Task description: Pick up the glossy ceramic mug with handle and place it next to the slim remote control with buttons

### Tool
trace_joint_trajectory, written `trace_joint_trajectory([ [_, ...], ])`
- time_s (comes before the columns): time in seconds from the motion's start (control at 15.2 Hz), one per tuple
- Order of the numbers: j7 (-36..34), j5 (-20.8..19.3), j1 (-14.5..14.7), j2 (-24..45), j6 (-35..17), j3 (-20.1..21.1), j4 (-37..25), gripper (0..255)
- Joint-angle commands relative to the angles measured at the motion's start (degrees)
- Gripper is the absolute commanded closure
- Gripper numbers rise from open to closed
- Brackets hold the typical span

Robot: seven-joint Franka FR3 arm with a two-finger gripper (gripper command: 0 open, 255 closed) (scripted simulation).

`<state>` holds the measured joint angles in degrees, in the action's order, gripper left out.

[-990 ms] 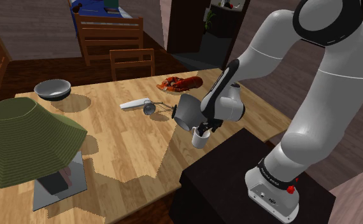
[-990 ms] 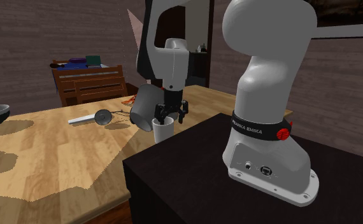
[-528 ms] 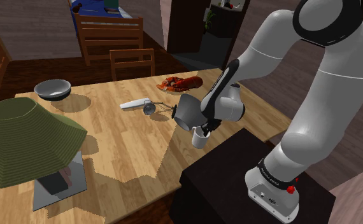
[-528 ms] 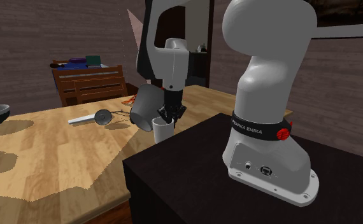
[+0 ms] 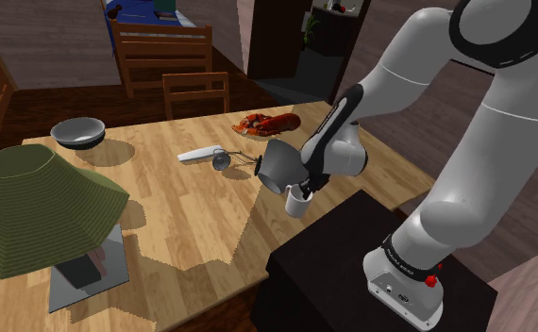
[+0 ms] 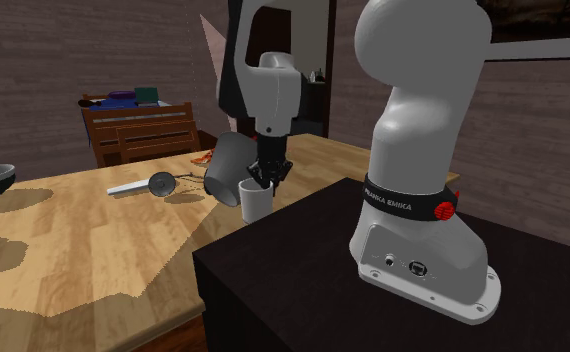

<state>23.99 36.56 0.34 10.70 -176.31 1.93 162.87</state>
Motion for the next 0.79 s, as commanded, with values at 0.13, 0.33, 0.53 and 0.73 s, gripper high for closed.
trace_joint_trajectory([
  [0.13,-7.93,-9.81,6.17,-5.35,3.67,-8.29,1.88,255],
  [0.33,-14.70,-18.77,7.85,-9.46,6.39,-12.18,3.05,255],
  [0.53,-19.96,-25.91,6.98,-13.47,9.48,-13.18,3.75,255],
  [0.73,-23.17,-30.28,5.29,-17.30,12.86,-12.65,4.07,255],
])
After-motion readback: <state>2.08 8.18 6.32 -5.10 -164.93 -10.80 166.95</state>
